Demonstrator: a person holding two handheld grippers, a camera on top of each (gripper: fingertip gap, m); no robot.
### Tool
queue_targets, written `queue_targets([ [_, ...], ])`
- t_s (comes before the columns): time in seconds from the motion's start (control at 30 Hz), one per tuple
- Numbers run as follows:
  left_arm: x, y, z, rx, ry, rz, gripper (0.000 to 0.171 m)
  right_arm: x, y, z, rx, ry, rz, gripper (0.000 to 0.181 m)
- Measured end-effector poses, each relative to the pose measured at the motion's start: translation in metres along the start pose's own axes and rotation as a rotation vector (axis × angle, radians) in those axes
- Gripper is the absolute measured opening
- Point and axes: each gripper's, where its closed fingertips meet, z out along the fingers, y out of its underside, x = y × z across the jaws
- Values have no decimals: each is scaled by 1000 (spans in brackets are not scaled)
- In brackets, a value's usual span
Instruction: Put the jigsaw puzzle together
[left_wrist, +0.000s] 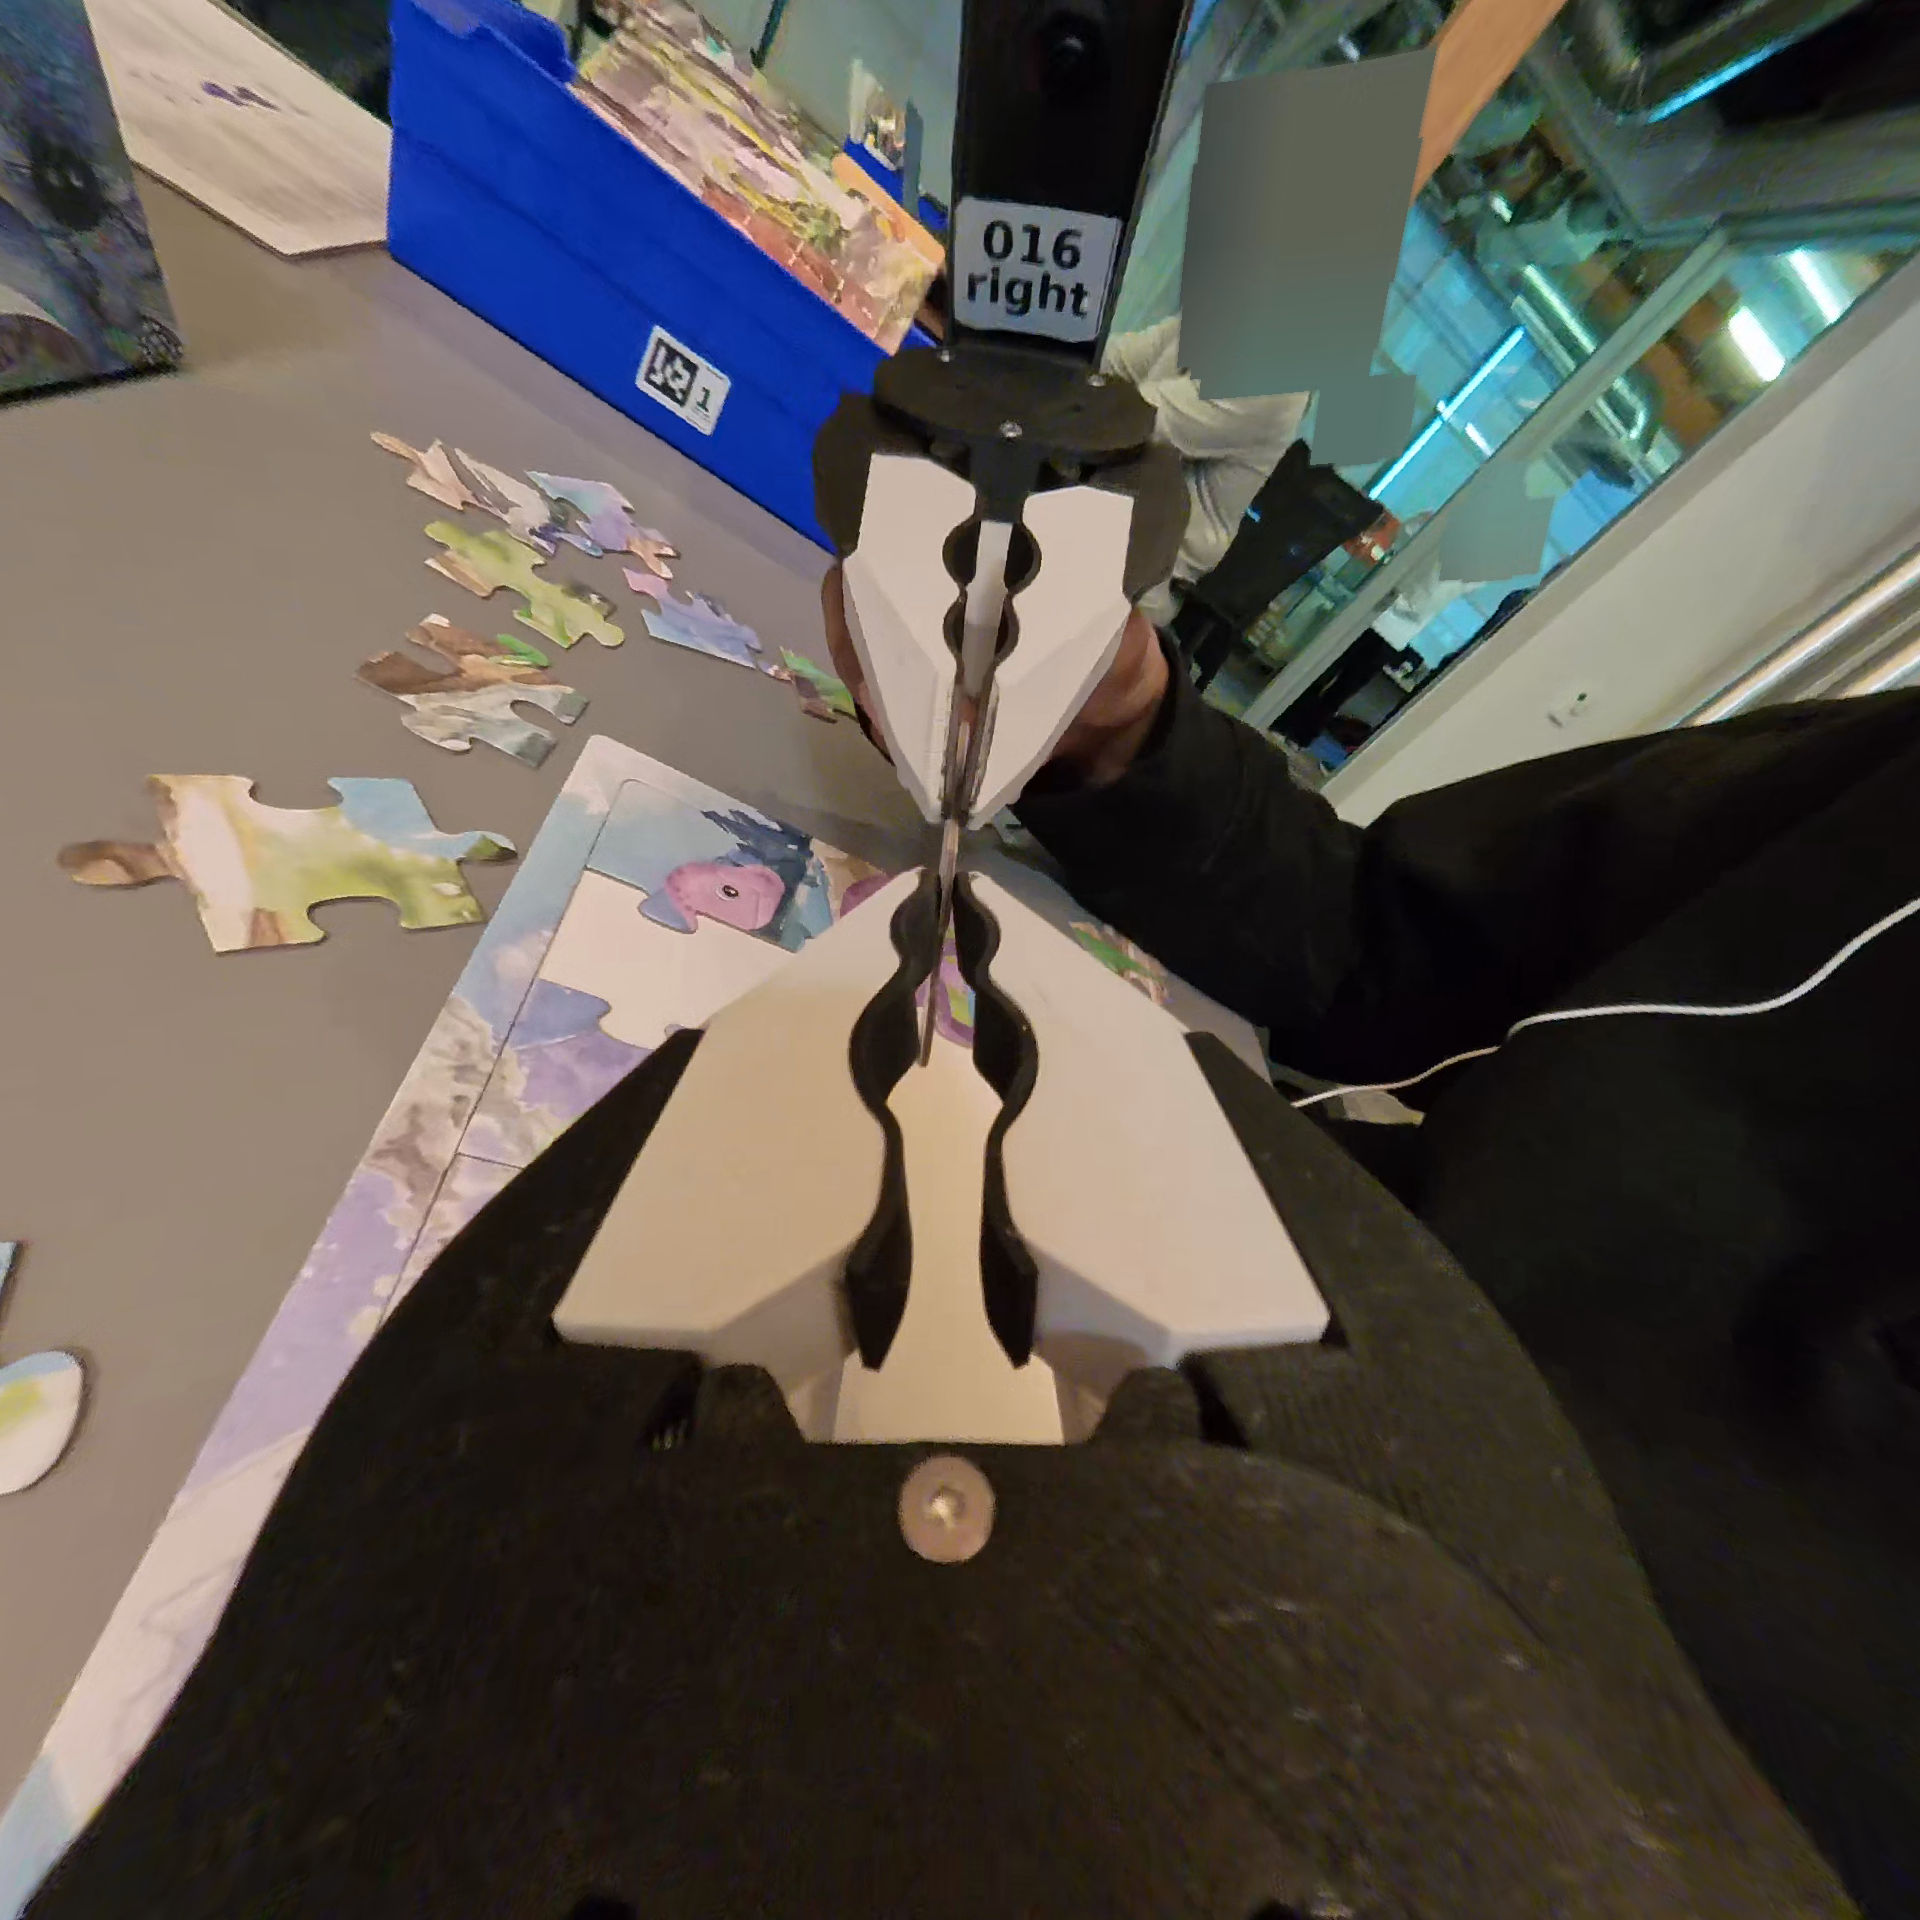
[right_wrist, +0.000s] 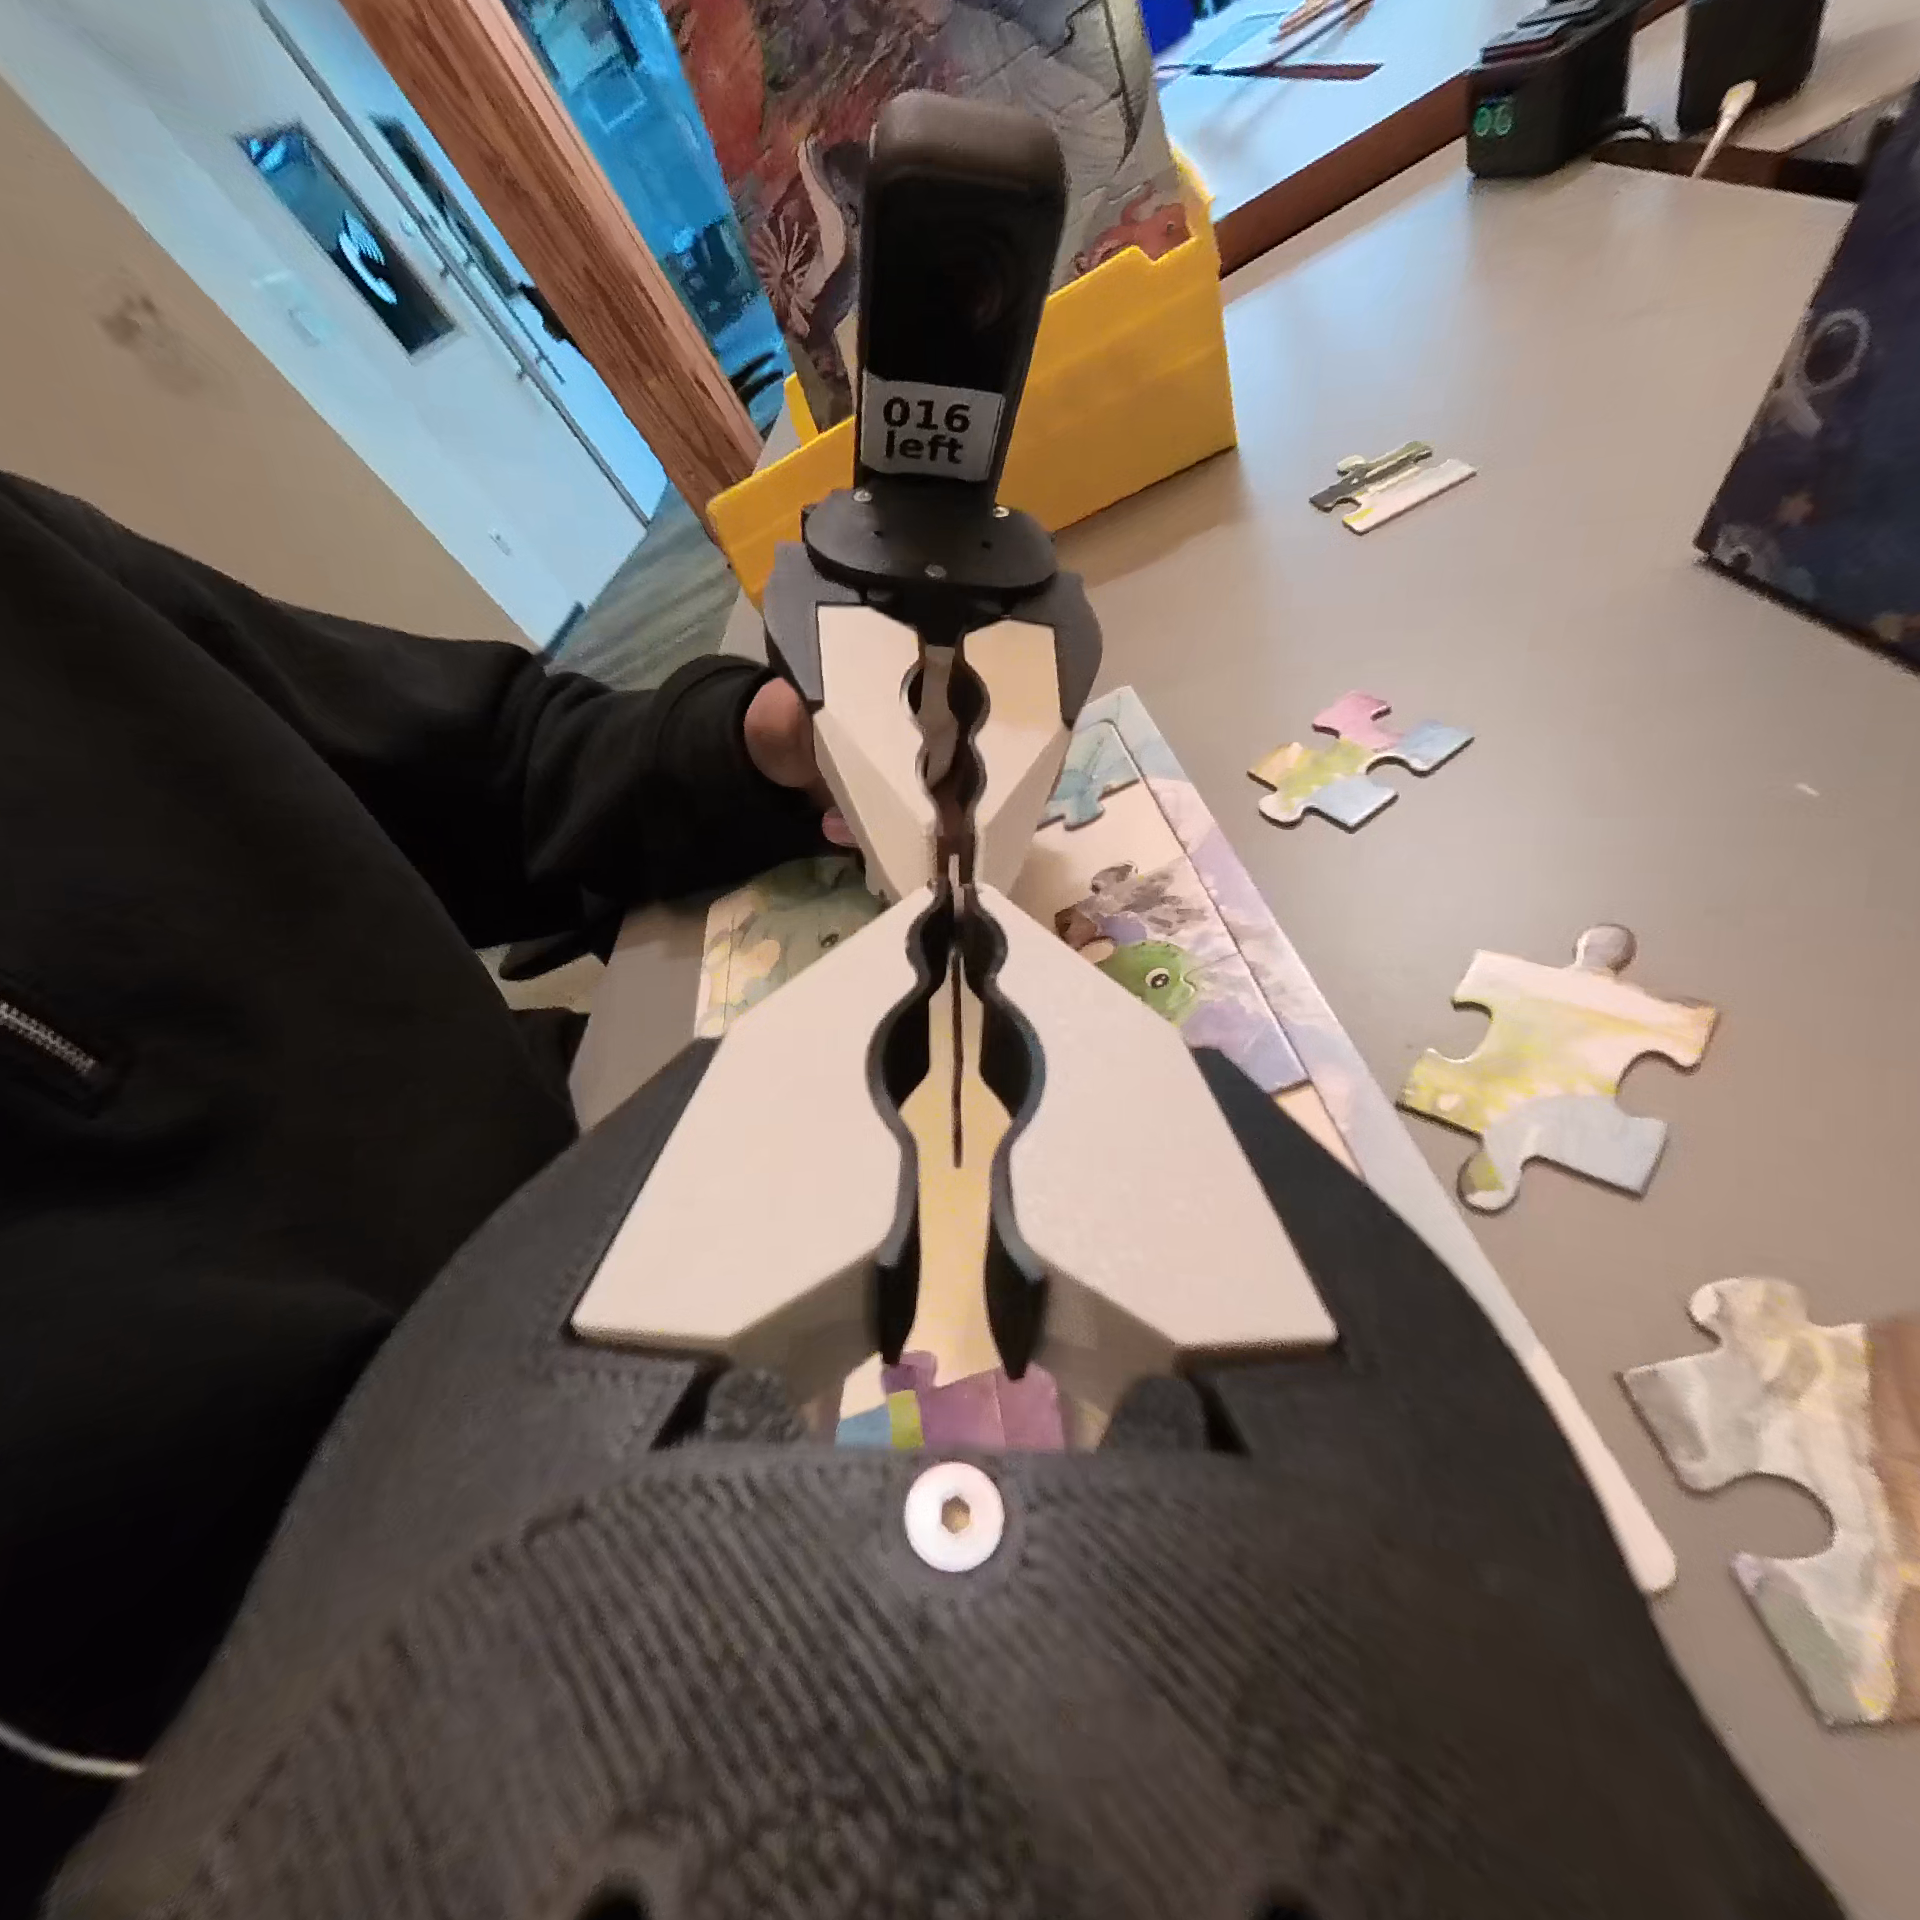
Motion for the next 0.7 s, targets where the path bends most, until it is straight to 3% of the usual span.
queue_targets([
  [0.13, -9, -8, -7, 58, -15, -48, 7, 13, -3, -7, 51, 4, 123, 0],
  [0.23, -9, -7, -6, 68, 16, -109, 36, 8, -22, -15, 184, -79, 217, 0],
  [0.3, -5, -3, -2, 52, 52, -130, 39, 5, -32, -21, 264, -131, 262, 0],
  [0.37, 1, -2, 1, 43, 82, -124, 32, 5, -36, -22, 291, -141, 278, 0],
  [0.47, 3, -4, -4, 44, 82, -82, 0, 11, -34, -23, 291, -112, 279, 0],
  [0.7, -4, -21, -19, 144, 64, -117, 0, 14, -32, -28, 275, -97, 285, 0],
])
